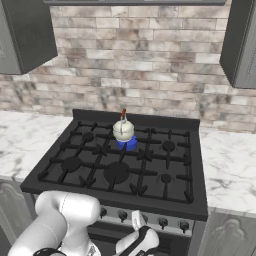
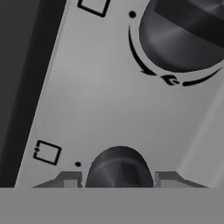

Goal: The kettle is done boiling. Turn off the stove, then wait for 300 timesteps before moving the kettle to the dining table.

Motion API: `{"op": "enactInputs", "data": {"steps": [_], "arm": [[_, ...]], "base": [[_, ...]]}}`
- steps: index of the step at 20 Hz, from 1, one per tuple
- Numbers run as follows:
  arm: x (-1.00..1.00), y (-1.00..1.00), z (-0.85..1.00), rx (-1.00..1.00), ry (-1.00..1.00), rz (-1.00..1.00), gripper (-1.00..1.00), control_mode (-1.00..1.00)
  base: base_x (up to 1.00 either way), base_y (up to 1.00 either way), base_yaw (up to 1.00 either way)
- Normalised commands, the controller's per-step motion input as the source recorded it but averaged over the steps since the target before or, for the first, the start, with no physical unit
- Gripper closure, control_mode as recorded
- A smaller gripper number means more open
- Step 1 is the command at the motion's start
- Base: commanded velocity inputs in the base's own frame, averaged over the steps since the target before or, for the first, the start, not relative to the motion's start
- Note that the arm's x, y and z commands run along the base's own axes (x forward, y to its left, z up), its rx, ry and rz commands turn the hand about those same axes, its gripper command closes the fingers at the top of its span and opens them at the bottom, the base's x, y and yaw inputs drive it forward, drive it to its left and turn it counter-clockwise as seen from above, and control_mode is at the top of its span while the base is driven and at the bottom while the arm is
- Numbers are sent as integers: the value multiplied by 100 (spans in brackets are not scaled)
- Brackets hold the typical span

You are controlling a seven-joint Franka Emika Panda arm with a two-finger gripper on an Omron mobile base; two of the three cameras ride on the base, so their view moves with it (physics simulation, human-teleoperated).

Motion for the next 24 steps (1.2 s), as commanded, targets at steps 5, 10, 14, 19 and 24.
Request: {"op": "enactInputs", "data": {"steps": [5,10,14,19,24], "arm": [[0,0,-9,31,0,0,100,-100],[0,0,-14,32,0,0,100,-100],[-2,0,-16,32,-2,0,100,-100],[-14,-4,-10,28,-13,-1,100,-100],[-14,-2,-11,34,-9,-2,100,-100]], "base": [[0,0,0],[0,0,0],[0,0,0],[0,0,0],[0,0,0]]}}
